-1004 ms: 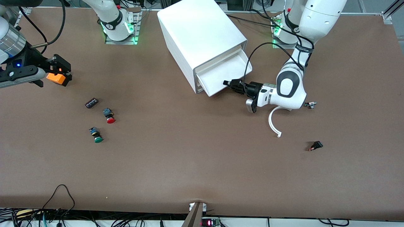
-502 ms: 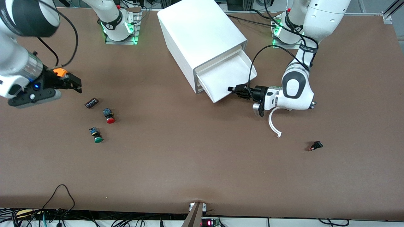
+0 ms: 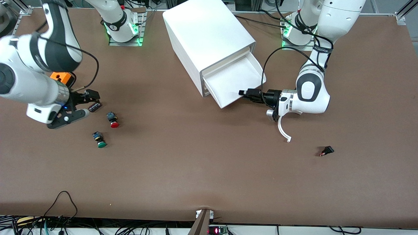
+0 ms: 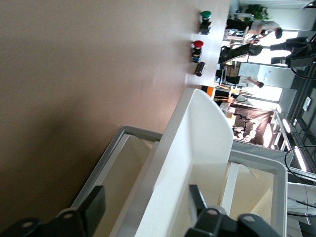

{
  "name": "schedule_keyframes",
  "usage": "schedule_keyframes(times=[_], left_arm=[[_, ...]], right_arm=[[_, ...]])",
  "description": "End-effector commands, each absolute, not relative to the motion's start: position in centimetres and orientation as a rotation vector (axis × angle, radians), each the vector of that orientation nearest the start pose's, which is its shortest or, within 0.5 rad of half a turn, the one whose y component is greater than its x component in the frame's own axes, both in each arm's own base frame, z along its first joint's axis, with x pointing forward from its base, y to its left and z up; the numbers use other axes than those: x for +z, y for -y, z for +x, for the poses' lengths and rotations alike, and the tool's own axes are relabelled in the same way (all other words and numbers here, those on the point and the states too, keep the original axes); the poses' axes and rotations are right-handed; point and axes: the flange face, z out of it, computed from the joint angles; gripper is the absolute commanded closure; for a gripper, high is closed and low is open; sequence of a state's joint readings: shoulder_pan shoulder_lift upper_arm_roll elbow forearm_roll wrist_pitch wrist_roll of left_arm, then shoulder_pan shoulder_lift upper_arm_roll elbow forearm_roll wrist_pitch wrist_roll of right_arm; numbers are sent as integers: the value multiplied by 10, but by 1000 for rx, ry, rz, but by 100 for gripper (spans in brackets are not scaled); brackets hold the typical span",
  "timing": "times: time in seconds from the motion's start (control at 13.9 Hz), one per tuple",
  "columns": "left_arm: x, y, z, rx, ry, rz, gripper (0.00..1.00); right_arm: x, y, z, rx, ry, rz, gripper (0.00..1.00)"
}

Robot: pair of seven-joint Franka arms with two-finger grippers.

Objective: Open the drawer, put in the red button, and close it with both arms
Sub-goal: 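Grasp the red button with the right gripper while the left gripper withdraws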

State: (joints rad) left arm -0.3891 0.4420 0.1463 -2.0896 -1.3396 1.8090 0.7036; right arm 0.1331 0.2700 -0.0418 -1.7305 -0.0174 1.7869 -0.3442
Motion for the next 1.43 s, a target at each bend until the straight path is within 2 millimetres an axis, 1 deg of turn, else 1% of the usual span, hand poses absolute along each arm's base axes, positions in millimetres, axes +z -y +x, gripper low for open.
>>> schedule_keyframes(times=[0.0, 0.14, 0.22, 0.29, 0.36, 0.43, 0.5, 0.65, 0.72, 0.86, 0.93, 1.0, 1.08, 1.15, 1.22, 1.36], left_arm=[[256, 168, 517, -415, 31, 2122, 0], [286, 124, 528, -394, 131, 2265, 0], [294, 99, 531, -381, 147, 2317, 0], [301, 78, 532, -371, 159, 2359, 0], [310, 58, 532, -366, 182, 2408, 0], [322, 39, 534, -355, 216, 2472, 0], [333, 18, 538, -352, 244, 2545, 0], [362, -15, 544, -357, 270, 2718, 0], [378, -27, 547, -365, 253, 2781, 0], [418, -40, 557, -419, 224, 2889, 0], [436, -39, 558, -442, 181, 2939, 0], [458, -42, 555, -431, 118, 2988, 0], [475, -37, 551, -424, 94, 3035, 0], [489, -34, 546, -428, 30, 3065, 0], [503, -29, 543, -449, -46, 3075, 0], [528, -23, 542, -448, -136, 3082, 0]], right_arm=[[352, -48, 597, 321, 799, -3012, 0], [294, -40, 583, 292, 851, -2998, 0], [267, -34, 574, 273, 867, -2996, 0], [246, -29, 564, 259, 880, -2993, 0], [231, -25, 557, 245, 898, -2990, 0], [220, -19, 553, 252, 887, -2990, 0], [211, -18, 553, 256, 884, -2990, 0], [193, -16, 552, 259, 877, -2992, 5], [189, -16, 551, 258, 875, -2992, 11], [189, -16, 552, 252, 874, -2994, 24], [189, -16, 554, 240, 870, -2997, 32], [185, -16, 554, 242, 861, -2998, 40], [185, -13, 555, 239, 852, -3001, 49], [186, -11, 556, 239, 843, -3004, 59], [187, -12, 557, 232, 835, -3007, 65], [190, -13, 563, 201, 777, -2999, 71]])
